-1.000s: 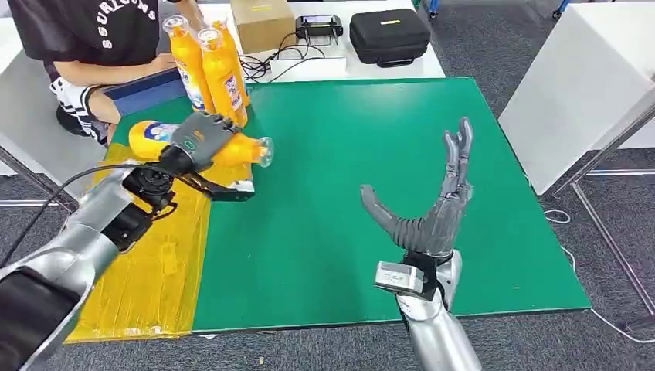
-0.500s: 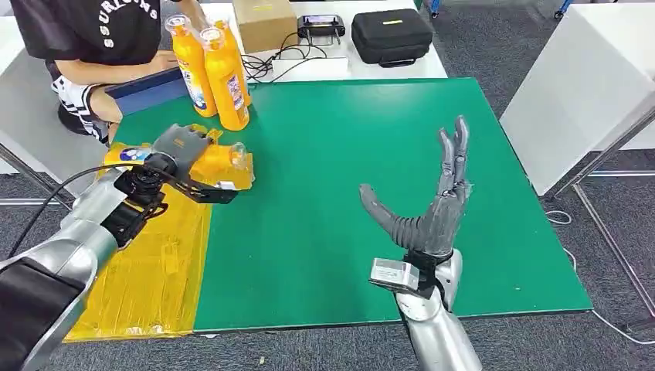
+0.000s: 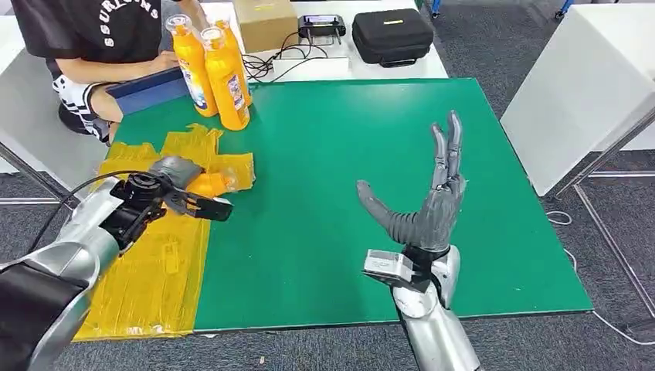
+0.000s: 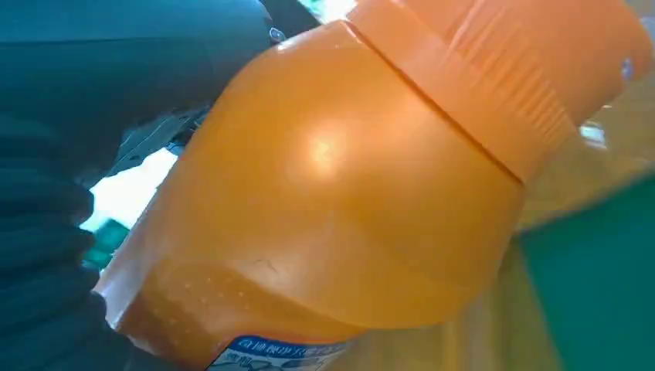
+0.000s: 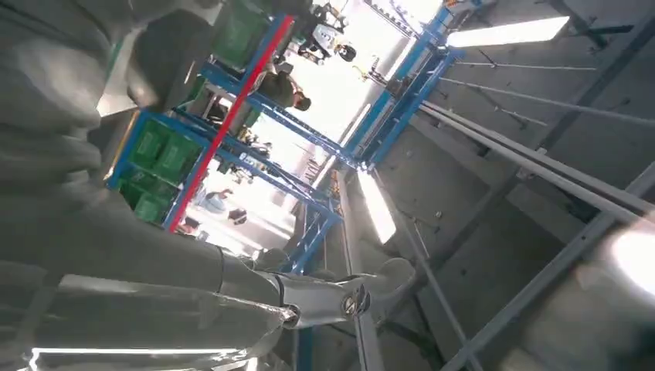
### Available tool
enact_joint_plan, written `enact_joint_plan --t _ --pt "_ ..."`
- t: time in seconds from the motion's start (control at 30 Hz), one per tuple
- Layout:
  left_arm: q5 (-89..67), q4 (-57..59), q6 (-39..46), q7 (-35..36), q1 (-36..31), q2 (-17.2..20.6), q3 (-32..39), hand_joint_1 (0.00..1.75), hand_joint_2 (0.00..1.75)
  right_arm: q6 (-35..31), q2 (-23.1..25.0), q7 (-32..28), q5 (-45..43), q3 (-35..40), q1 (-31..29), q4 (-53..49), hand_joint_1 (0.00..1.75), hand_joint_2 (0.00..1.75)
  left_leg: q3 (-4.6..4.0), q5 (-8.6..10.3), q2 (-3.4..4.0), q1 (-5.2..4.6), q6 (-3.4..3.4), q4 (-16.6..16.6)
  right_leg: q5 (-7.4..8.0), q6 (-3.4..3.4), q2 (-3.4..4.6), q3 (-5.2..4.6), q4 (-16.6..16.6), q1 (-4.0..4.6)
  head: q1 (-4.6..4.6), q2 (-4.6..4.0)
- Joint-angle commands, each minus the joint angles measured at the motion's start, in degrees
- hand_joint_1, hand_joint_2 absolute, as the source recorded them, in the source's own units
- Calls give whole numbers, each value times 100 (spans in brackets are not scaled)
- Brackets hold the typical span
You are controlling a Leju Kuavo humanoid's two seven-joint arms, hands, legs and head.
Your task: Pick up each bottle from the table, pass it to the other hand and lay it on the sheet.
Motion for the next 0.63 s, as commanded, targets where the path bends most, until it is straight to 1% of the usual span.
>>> enact_joint_plan --t 0.03,0.13,0.17,0.23,0.27,0.33,0.37,0.43,0.47,0.5,0.57,0.6,0.63 --pt "59 431 -141 -263 -140 -212 223 175 175 6 -20 16 -70 -150 -306 592 0 175 28 -12 12 3 -12 -1 -9 1 0 31 -6 4 2 2" --pt "88 413 -129 -325 -126 -215 246 175 175 6 -27 19 -96 -144 -326 631 0 175 13 -4 5 1 -8 -3 -4 0 -2 14 -5 2 2 2" --pt "108 402 -112 -353 -114 -210 263 175 175 6 -36 23 -111 -134 -329 649 0 175 27 -12 9 2 -13 0 -11 0 -3 29 -3 4 2 2" --pt "116 380 -68 -372 -69 -182 267 175 175 6 -61 14 -130 -80 -326 704 0 175 16 -6 10 1 -9 -2 -4 0 1 17 -5 2 2 2" --pt "122 344 11 -372 -36 -155 270 175 175 6 -79 10 -161 -46 -338 741 0 175 31 -13 14 2 -14 -1 -11 0 0 32 -5 3 0 2" --pt "139 322 127 -420 8 -121 276 175 175 6 -97 1 -205 -5 -335 780 0 175 16 -5 11 1 -8 -4 -3 0 3 16 -7 1 2 0" --pt "157 306 211 -467 31 -116 284 175 175 6 -112 -12 -240 6 -347 798 0 175 33 -13 18 3 -13 -4 -9 0 5 33 -8 4 0 0" --pt "188 284 330 -541 55 -132 292 175 175 6 -143 -9 -292 32 -358 804 0 175 15 -5 12 1 -7 -4 -2 1 3 15 -6 1 2 2" --pt "190 282 342 -546 58 -137 291 175 175 6 -146 -7 -295 39 -359 806 0 175 30 -12 17 2 -12 -2 -9 0 4 30 -6 3 0 2" --pt "190 282 342 -546 58 -137 291 175 175 6 -146 -7 -295 39 -359 806 0 175 23 -9 14 3 -10 -2 -6 1 3 24 -6 3 2 2" --pt "225 249 458 -620 76 -173 291 175 175 6 -189 26 -329 82 -348 773 0 175 50 -20 18 3 -19 -1 -18 2 -2 53 -7 4 2 2" --pt "238 223 512 -639 97 -188 290 175 175 6 -206 26 -341 102 -318 745 0 175 22 -8 12 3 -10 -2 -6 1 1 24 -7 3 2 2" --pt "233 170 659 -595 137 -196 282 175 175 6 -206 21 -338 103 -278 713 0 175 42 -17 15 3 -15 -2 -14 2 -2 45 -7 3 0 0"
